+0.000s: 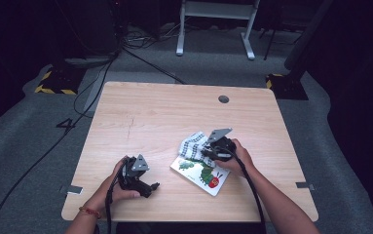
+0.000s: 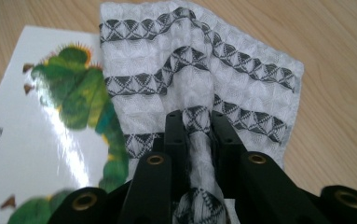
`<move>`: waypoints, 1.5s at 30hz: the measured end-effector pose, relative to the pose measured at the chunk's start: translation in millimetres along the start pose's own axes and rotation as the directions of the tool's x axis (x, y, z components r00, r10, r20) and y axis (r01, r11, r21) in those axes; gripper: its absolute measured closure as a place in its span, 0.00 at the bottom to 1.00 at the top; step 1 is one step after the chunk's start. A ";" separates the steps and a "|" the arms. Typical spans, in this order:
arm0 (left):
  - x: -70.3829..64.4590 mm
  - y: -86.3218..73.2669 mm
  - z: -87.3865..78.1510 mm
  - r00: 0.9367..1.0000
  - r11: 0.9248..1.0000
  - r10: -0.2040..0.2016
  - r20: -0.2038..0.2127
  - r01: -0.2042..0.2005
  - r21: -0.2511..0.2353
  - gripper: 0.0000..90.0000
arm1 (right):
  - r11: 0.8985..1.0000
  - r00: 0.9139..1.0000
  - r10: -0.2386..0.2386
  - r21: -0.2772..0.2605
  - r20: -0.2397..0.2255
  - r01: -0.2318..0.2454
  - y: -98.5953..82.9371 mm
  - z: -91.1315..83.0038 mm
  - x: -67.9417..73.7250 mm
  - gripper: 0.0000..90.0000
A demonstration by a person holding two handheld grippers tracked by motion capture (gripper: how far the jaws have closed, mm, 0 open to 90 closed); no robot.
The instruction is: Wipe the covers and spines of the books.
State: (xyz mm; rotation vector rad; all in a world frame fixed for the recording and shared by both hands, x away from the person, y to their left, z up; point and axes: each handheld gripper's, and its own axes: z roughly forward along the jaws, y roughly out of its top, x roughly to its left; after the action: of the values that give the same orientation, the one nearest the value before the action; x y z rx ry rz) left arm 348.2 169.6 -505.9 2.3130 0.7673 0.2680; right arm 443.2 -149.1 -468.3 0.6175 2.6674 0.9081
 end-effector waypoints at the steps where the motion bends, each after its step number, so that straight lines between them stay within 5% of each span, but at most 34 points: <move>1: 0.1 0.0 -0.1 1.000 1.000 0.002 0.001 -0.002 0.001 0.00 | 1.000 1.000 0.003 0.002 -0.003 -0.003 3.8 2.6 0.5 0.89; 8: 0.0 0.0 0.0 1.000 1.000 0.001 0.001 -0.001 0.000 0.00 | 0.999 0.999 -0.041 0.006 0.001 0.041 27.4 18.5 12.2 0.89; 14: 0.0 0.0 0.0 1.000 1.000 0.000 0.001 0.000 0.000 0.00 | 0.992 0.988 -0.125 -0.010 -0.085 0.125 28.1 12.0 42.6 0.89; 19: 0.0 0.0 -0.2 1.000 1.000 0.002 0.000 -0.002 0.002 0.00 | 0.984 0.973 -0.176 -0.017 -0.149 0.176 13.5 -0.2 67.5 0.88; 24: 0.1 0.0 -0.1 1.000 1.000 0.002 0.001 -0.002 0.001 0.00 | 0.986 0.972 -0.166 -0.028 -0.165 0.164 -12.9 -19.0 72.1 0.88; 28: 0.0 0.1 0.0 1.000 1.000 0.002 -0.001 -0.002 0.001 0.00 | 0.993 0.980 -0.111 -0.044 -0.165 0.105 -41.5 -36.4 69.7 0.88; 33: -0.2 0.1 0.1 1.000 1.000 0.000 -0.002 0.000 0.000 0.00 | 0.995 0.984 -0.096 -0.028 -0.150 0.093 -66.3 -55.9 62.8 0.88; 39: -0.1 0.1 0.1 1.000 1.000 0.000 -0.002 0.000 0.000 0.00 | 1.000 0.999 0.001 -0.012 -0.041 -0.001 -86.5 -66.7 25.5 0.89; 45: -0.1 0.2 0.1 1.000 1.000 0.000 -0.002 0.000 0.000 0.00 | 0.998 0.997 0.063 -0.009 0.036 -0.063 -87.9 -63.5 -3.8 0.89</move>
State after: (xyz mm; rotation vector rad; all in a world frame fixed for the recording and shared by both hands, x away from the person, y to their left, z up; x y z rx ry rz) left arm 348.2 169.4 -505.9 2.3128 0.7678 0.2700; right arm 396.0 -246.6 -474.0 0.7126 2.6244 0.9151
